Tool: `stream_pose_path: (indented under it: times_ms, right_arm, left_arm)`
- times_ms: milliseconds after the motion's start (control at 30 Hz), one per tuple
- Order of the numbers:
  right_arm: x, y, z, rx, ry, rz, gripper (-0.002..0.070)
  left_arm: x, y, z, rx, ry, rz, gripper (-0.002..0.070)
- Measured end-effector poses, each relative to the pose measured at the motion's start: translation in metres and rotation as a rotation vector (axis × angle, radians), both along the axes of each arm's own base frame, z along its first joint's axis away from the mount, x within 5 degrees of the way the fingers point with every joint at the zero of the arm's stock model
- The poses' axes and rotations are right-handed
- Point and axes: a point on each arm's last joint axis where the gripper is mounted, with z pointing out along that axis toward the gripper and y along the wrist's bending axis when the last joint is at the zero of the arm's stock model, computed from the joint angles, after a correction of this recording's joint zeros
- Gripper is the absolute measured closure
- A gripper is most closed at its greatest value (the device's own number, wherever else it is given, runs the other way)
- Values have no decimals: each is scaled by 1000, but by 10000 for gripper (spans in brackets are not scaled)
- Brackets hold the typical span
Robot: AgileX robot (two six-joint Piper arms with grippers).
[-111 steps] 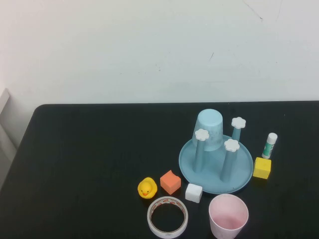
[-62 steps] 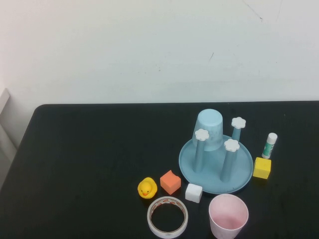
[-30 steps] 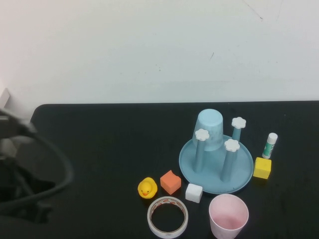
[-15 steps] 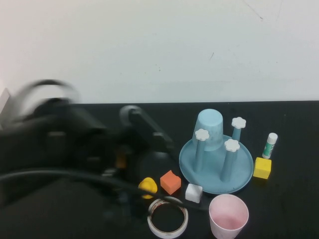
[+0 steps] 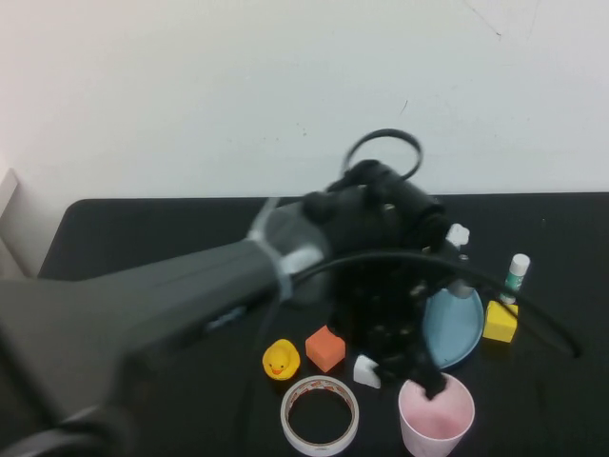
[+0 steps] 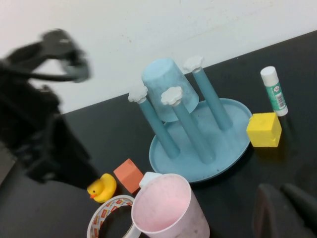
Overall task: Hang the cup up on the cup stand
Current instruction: Pick up the cup from the table
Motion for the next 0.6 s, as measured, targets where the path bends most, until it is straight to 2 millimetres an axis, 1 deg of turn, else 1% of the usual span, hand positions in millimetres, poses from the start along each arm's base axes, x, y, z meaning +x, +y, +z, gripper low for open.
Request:
stream_pose_path:
  times_ms: [33, 100, 133, 200, 233, 300, 367, 467, 533, 600]
  right_arm:
    - [0, 0, 0, 0, 0, 1, 678]
    - [0, 0, 0, -2, -1, 1, 678]
    - [0, 0, 0, -2, -1, 1, 678]
    - [0, 0, 0, -2, -1, 1, 678]
    - [0, 0, 0, -2, -1, 1, 678]
    - [0, 0, 0, -2, -1, 1, 678]
    - [0, 0, 0, -4, -2, 5, 678]
    - [0, 1, 0, -14, -9, 14, 678]
    - [0, 1, 1, -13, -11, 16, 678]
    - [0, 1, 1, -12, -13, 18, 678]
  left_arm:
    - [3, -7, -4, -8, 24, 7, 295]
    - [7, -19, -13, -31, 60, 18, 179]
    - [10, -24, -18, -39, 72, 22, 134]
    - [14, -33, -30, -50, 92, 50, 93]
    - [17, -36, -37, -52, 98, 65, 85]
    - [19, -40, -48, -51, 107, 92, 88]
    - [21, -42, -59, -44, 114, 104, 106]
    - [23, -45, -72, -38, 119, 113, 159]
    - [24, -46, -78, -45, 114, 114, 231]
    - [25, -48, -82, -50, 111, 116, 333]
